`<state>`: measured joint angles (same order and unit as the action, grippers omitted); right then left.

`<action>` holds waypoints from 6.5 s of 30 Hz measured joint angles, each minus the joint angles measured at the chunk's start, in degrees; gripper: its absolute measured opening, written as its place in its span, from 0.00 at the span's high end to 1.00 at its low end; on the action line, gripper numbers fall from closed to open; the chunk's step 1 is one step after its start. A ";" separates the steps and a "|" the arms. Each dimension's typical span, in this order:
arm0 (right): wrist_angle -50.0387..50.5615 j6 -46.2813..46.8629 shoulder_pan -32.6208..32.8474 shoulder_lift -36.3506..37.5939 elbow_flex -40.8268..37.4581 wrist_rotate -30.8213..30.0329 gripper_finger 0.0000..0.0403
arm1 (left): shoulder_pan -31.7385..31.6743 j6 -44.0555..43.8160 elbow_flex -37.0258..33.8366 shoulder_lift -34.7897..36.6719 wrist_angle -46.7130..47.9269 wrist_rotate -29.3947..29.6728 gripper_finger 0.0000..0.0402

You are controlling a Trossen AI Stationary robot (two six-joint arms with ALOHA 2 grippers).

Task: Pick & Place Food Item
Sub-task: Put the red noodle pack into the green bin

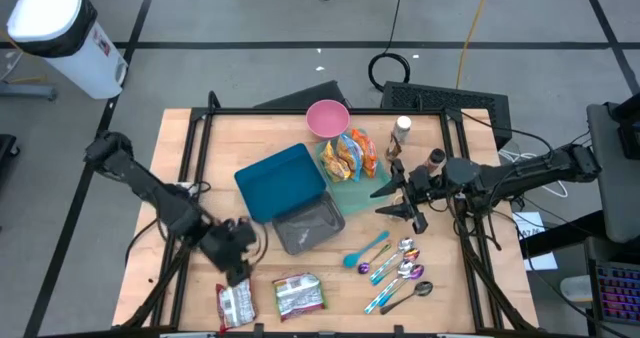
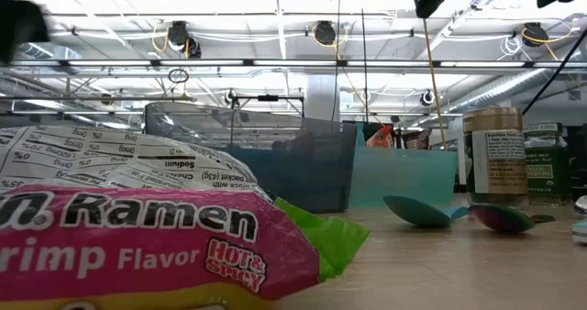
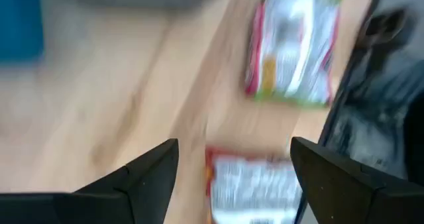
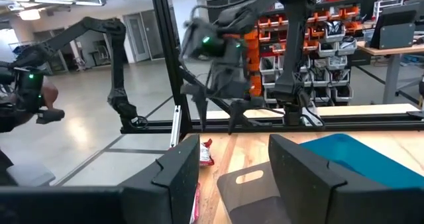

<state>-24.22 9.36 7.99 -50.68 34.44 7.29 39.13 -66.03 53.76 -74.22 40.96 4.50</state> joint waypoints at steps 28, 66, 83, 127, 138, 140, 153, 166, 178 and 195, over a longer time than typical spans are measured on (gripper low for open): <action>-6.61 -1.28 4.50 -8.70 0.00 0.16 0.58 | 3.98 -7.50 0.06 -18.81 -2.10 -4.99 0.27; -5.50 -1.50 4.50 -8.70 0.00 0.20 0.58 | 2.11 -5.39 0.08 -6.35 -0.85 5.51 0.99; -5.50 -0.87 4.50 -8.70 0.00 0.20 0.58 | 2.15 18.66 0.08 10.18 -12.93 22.07 1.00; 34.58 1.07 -4.90 -26.86 31.86 -25.03 0.37 | -40.38 75.88 0.08 -4.94 -57.11 6.91 1.00; 34.62 2.18 -5.78 -29.68 32.65 -25.03 0.51 | -40.34 76.45 0.08 -5.17 -56.13 5.94 1.00; 35.38 2.93 -5.44 -29.62 32.65 -25.03 0.55 | -40.34 76.67 0.08 -5.17 -56.14 5.98 1.00; 38.67 3.07 -5.27 -29.64 32.59 -25.06 0.82 | -40.34 76.37 0.08 -5.15 -56.11 6.02 0.99; 46.46 4.11 -5.83 -23.38 32.50 -21.99 1.00 | -38.20 76.04 0.17 -1.94 -56.05 18.62 0.62; 71.02 21.47 -7.28 -15.04 32.56 -28.33 1.00 | -37.92 73.81 0.10 -1.70 -49.82 22.08 0.41; 70.25 33.37 -8.01 -16.82 24.38 -31.19 1.00 | -37.96 70.61 0.10 -1.67 -47.61 21.51 0.40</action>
<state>46.04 42.73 -0.02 -67.49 58.81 -23.90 1.17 4.58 53.87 -75.90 -6.66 26.01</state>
